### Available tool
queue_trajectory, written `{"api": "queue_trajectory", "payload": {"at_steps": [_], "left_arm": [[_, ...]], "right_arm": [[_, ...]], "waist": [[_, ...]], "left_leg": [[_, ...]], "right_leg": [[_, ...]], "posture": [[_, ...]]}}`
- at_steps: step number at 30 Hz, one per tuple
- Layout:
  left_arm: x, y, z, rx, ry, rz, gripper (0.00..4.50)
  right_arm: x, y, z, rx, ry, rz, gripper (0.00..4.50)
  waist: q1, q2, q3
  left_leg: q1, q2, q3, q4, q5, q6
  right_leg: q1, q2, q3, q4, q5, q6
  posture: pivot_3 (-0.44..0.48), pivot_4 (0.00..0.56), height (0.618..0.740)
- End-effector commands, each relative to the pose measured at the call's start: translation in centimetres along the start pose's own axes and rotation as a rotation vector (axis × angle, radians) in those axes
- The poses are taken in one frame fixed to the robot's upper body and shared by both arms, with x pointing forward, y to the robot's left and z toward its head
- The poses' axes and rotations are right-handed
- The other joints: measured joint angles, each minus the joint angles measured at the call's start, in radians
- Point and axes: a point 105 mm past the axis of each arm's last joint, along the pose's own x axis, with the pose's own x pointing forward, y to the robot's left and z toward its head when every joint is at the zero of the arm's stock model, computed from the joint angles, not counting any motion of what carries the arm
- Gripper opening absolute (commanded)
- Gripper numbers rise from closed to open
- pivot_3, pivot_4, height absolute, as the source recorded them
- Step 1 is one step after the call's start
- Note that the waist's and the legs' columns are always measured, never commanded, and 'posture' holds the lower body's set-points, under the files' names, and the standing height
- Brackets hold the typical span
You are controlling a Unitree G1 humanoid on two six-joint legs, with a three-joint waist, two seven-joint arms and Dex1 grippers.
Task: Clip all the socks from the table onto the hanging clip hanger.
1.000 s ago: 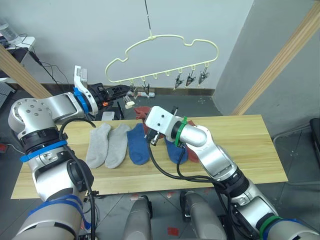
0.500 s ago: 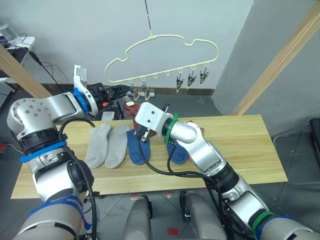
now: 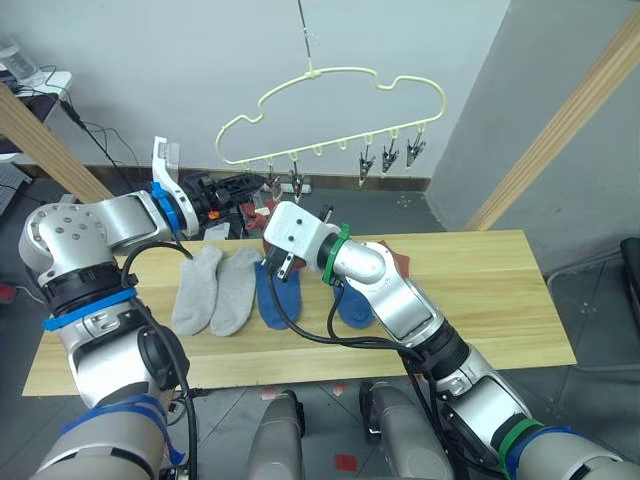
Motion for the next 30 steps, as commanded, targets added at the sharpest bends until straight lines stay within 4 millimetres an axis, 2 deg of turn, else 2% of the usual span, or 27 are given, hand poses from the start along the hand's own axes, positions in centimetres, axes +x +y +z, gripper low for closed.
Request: {"api": "queue_trajectory", "payload": {"at_steps": [1,3,6,7,10,14,16,18,23,28,30], "left_arm": [[-0.5,-0.7,0.6,0.035,-0.017,-0.015,2.88],[-0.7,-0.7,0.6,0.05,-0.016,-0.009,3.45],[-2.1,-0.2,0.6,0.109,-0.019,0.039,4.39],[-2.7,-0.3,0.5,0.151,-0.015,0.047,4.5],[-3.3,-0.2,0.1,0.265,0.002,0.096,4.5],[-3.1,0.0,-0.4,0.476,-0.019,0.171,4.5],[-2.9,-0.1,-0.7,0.548,-0.021,0.177,4.5],[-2.9,-0.4,-1.2,0.681,-0.047,0.201,4.5],[-2.3,-1.6,-3.6,0.872,-0.163,0.184,4.5],[-1.8,-2.4,-3.3,0.939,-0.343,0.185,4.5],[-1.1,-2.7,-3.4,0.939,-0.4,0.175,4.13]], "right_arm": [[0.2,-0.4,1.6,-0.009,-0.057,-0.017,0.0],[0.2,-0.3,1.5,0.021,-0.058,-0.012,0.0],[0.3,-0.1,1.0,0.081,-0.049,0.001,0.8],[0.1,-0.1,0.8,0.083,-0.045,0.004,1.1],[-0.4,-0.5,0.7,0.133,-0.04,0.004,2.18],[-2.1,-1.4,0.7,0.199,-0.034,0.002,3.7],[-2.5,-1.7,0.7,0.212,-0.031,-0.003,4.33],[-4.3,-2.2,0.6,0.27,-0.035,0.012,4.45],[-8.3,-4.0,1.5,0.463,-0.084,0.053,4.45],[-10.1,-5.3,1.7,0.494,-0.078,0.063,4.45],[-10.7,-5.6,1.4,0.482,-0.061,0.059,4.5]], "waist": [[0.002,0.0,0.0],[0.004,0.0,0.0],[0.001,0.0,0.0],[-0.002,-0.001,0.0],[0.001,-0.001,0.0],[0.019,-0.001,0.0],[0.023,-0.001,0.0],[0.024,-0.001,0.0],[0.023,-0.001,0.0],[0.023,0.0,0.0],[0.022,0.0,0.0]], "left_leg": [[0.0,0.0,0.0,0.0,0.0,0.0],[0.0,0.0,0.0,0.0,0.0,0.0],[0.0,0.0,0.0,0.0,0.0,0.0],[0.0,0.0,0.0,0.0,0.0,0.0],[0.0,0.001,-0.001,-0.001,0.0,-0.001],[-0.001,0.0,-0.001,-0.001,0.0,-0.001],[-0.001,0.0,-0.001,-0.001,0.0,-0.001],[-0.002,-0.001,-0.002,-0.001,0.0,-0.001],[-0.003,0.0,-0.001,-0.001,0.0,0.0],[-0.003,0.0,-0.002,-0.001,0.0,0.0],[-0.002,0.001,-0.002,-0.001,0.0,0.0]], "right_leg": [[0.0,0.0,0.0,0.0,0.0,0.0],[0.0,0.0,0.0,0.0,0.0,0.0],[0.0,-0.001,0.0,0.0,0.0,0.0],[0.0,-0.001,0.0,0.0,0.0,0.0],[-0.001,-0.001,0.0,0.0,0.0,0.0],[-0.001,-0.002,0.001,0.0,0.0,0.0],[-0.001,-0.002,0.001,-0.001,0.0,0.0],[-0.001,-0.002,0.001,-0.002,0.0,0.0],[-0.001,-0.004,0.002,-0.003,0.0,0.0],[-0.001,-0.002,0.002,-0.004,0.0,0.0],[0.0,-0.001,0.002,-0.003,0.0,0.0]], "posture": [[0.019,0.302,0.74],[0.019,0.302,0.74],[0.008,0.299,0.74],[0.008,0.3,0.74],[0.015,0.303,0.74],[0.011,0.303,0.74],[0.01,0.306,0.74],[0.009,0.309,0.74],[0.003,0.312,0.74],[-0.008,0.313,0.74],[-0.013,0.308,0.74]]}}
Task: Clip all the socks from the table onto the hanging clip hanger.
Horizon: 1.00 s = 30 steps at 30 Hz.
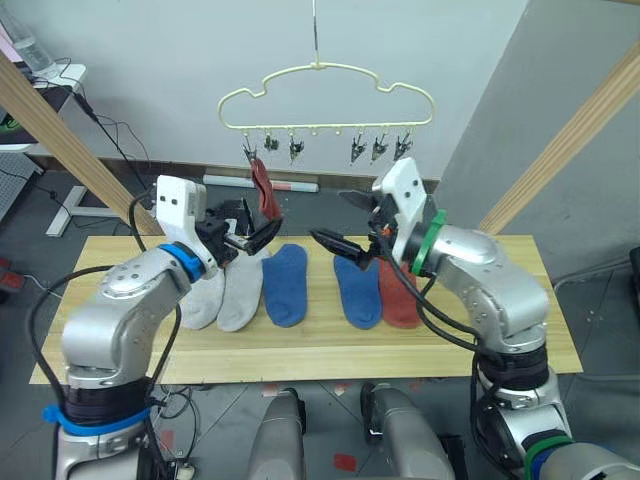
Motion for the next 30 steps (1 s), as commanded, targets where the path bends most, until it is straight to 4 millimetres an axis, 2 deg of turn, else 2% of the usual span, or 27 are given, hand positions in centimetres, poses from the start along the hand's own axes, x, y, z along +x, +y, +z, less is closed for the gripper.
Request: {"api": "queue_trajectory", "payload": {"at_steps": [1,3,9,12,14,20,30], "left_arm": [[0.5,-0.4,1.3,0.046,-0.116,0.043,4.0],[1.1,-1.2,0.9,0.068,-0.123,0.042,3.4],[1.8,-2.1,0.6,0.064,-0.158,0.048,3.4],[2.1,-1.9,0.5,0.056,-0.179,0.062,2.85],[2.4,-1.5,0.4,0.059,-0.175,0.088,2.3],[2.7,-1.4,0.2,0.069,-0.183,0.109,2.3],[4.5,0.2,-0.4,0.069,-0.196,0.201,2.3]], "right_arm": [[-1.1,0.1,1.3,-0.035,-0.032,0.015,4.5],[-1.4,0.0,1.4,-0.052,-0.025,0.012,4.5],[-1.5,0.0,2.1,-0.065,-0.041,0.007,4.5],[-1.3,0.0,2.6,-0.076,-0.055,0.005,4.5],[-1.1,0.1,3.1,-0.076,-0.071,0.002,4.5],[-0.9,0.4,3.5,-0.078,-0.077,0.013,4.5],[-0.2,1.6,4.8,-0.076,-0.113,0.058,4.5]], "waist": [[-0.001,0.0,0.0],[-0.001,0.0,0.0],[-0.004,0.0,0.0],[-0.004,0.0,0.0],[-0.004,0.0,0.0],[-0.004,0.0,0.0],[-0.005,0.0,0.0]], "left_leg": [[0.0,0.0,0.001,0.0,0.0,0.0],[0.0,-0.001,0.002,0.0,0.0,0.0],[-0.002,-0.002,0.003,0.001,-0.001,0.001],[-0.002,-0.001,0.002,0.001,-0.001,0.001],[-0.002,-0.001,0.002,0.001,-0.001,0.001],[-0.002,-0.001,0.002,0.001,-0.001,0.001],[-0.002,-0.001,0.002,0.002,-0.001,0.001]], "right_leg": [[0.0,0.001,0.0,0.0,0.0,0.0],[0.0,0.003,0.0,0.0,0.0,0.0],[0.0,0.003,-0.001,-0.002,0.0,0.0],[0.0,0.003,-0.001,-0.001,0.0,0.0],[0.0,0.004,-0.001,-0.001,0.0,0.0],[0.0,0.004,-0.002,-0.001,0.0,0.0],[0.0,0.004,-0.002,0.0,0.0,0.0]], "posture": [[-0.016,0.308,0.74],[-0.021,0.308,0.74],[-0.03,0.301,0.74],[-0.033,0.298,0.74],[-0.037,0.296,0.74],[-0.044,0.29,0.74],[-0.057,0.291,0.74]]}}
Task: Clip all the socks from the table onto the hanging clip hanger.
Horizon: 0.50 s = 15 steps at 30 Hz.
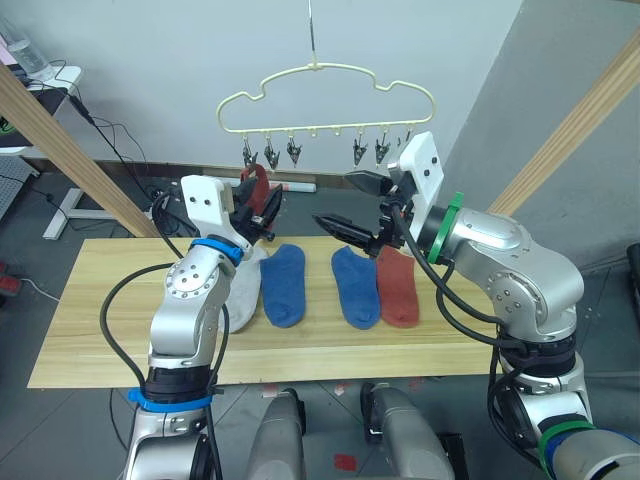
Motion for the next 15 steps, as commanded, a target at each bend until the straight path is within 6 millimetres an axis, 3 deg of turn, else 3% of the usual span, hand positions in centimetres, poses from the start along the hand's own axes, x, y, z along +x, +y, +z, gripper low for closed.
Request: {"api": "queue_trajectory", "payload": {"at_steps": [1,15], "left_arm": [[0.5,0.2,0.9,0.029,-0.054,0.019,2.3],[2.8,0.2,0.4,0.025,-0.089,0.019,2.3]], "right_arm": [[0.1,1.4,2.1,-0.04,-0.07,0.045,4.5],[0.3,1.6,2.5,-0.046,-0.078,0.044,4.5]], "waist": [[-0.001,0.0,0.0],[-0.002,0.0,0.0]], "left_leg": [[0.0,0.0,0.0,0.0,0.0,0.0],[0.0,0.0,0.0,0.0,0.0,0.0]], "right_leg": [[0.0,0.0,0.0,0.0,0.0,0.0],[0.0,0.0,-0.001,0.0,0.0,0.0]], "posture": [[-0.06,0.292,0.74],[-0.072,0.296,0.74]]}}
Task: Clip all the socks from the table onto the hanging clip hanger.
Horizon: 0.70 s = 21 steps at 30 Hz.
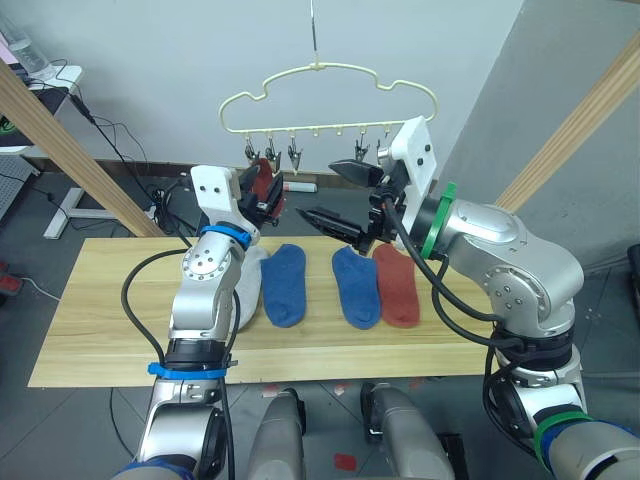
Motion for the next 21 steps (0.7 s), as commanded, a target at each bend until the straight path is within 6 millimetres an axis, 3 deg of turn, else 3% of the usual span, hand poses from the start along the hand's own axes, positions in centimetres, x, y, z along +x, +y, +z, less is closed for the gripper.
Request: {"api": "queue_trajectory", "payload": {"at_steps": [1,21], "left_arm": [[0.5,-0.3,1.0,0.023,-0.055,-0.009,2.3],[2.7,0.7,2.3,0.036,-0.117,0.011,2.3]], "right_arm": [[-0.2,0.7,1.3,-0.039,-0.044,0.016,4.5],[-0.1,0.8,1.7,-0.039,-0.064,0.008,4.5]], "waist": [[0.0,0.0,0.0],[-0.01,0.0,0.0]], "left_leg": [[0.0,0.0,0.0,0.0,0.0,0.0],[0.0,0.0,0.0,0.0,0.0,0.0]], "right_leg": [[0.0,0.0,0.0,0.0,0.0,0.0],[0.0,0.0,0.0,0.0,0.0,0.0]], "posture": [[-0.075,0.296,0.74],[-0.082,0.298,0.74]]}}
